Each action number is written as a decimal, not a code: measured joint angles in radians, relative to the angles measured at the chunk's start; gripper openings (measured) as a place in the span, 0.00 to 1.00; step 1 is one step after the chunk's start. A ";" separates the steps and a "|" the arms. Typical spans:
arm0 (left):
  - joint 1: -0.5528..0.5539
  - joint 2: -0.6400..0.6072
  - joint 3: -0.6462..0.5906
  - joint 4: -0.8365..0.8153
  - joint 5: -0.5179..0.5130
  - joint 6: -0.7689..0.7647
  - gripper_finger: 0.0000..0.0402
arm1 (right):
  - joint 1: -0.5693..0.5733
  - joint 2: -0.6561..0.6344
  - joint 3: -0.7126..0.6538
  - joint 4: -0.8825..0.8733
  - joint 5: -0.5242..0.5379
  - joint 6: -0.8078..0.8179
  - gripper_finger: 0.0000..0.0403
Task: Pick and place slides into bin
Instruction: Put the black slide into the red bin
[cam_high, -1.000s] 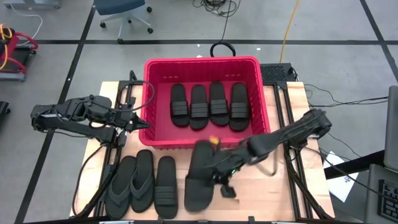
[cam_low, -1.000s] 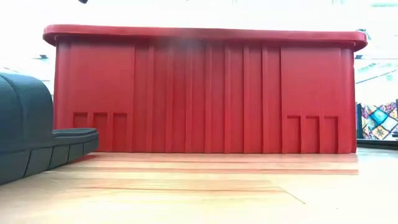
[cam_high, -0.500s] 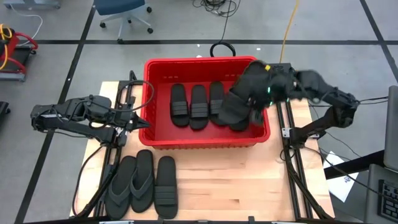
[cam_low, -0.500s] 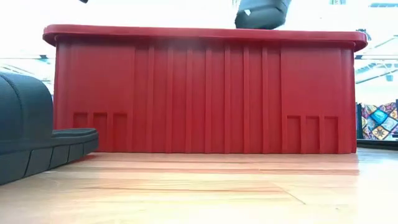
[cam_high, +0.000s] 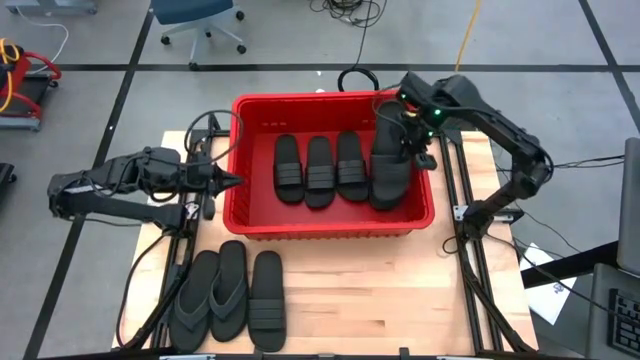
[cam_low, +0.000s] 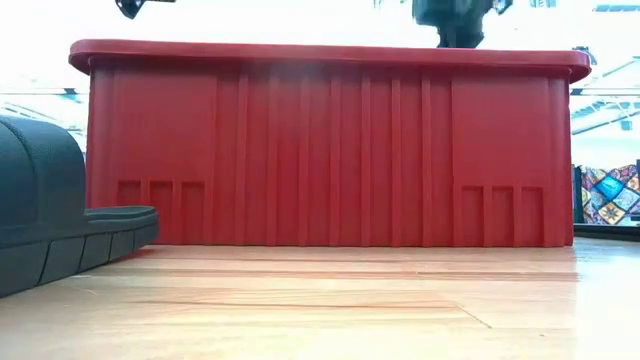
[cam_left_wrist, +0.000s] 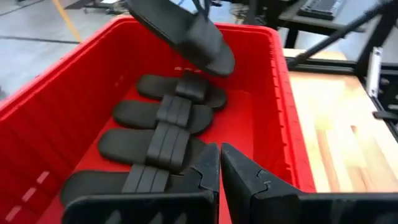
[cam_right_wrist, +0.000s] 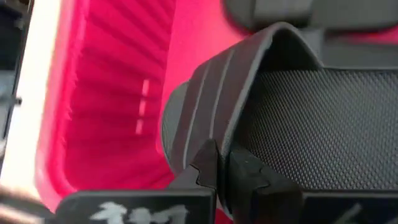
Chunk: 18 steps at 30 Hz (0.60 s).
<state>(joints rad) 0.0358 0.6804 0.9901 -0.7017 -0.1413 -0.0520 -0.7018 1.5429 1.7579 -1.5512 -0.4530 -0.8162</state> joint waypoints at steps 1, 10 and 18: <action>0.009 0.000 0.000 0.000 0.000 -0.010 0.04 | -0.020 0.003 -0.040 0.017 -0.010 -0.033 0.01; 0.073 0.000 0.000 0.008 0.000 -0.049 0.04 | -0.136 0.008 -0.349 0.279 -0.050 -0.152 0.01; 0.126 0.000 0.000 0.018 -0.001 -0.049 0.04 | -0.180 0.002 -0.413 0.292 -0.054 -0.222 0.01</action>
<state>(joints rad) 0.1613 0.6804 0.9901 -0.6839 -0.1419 -0.1007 -0.8819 1.5448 1.3453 -1.2591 -0.5070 -1.0384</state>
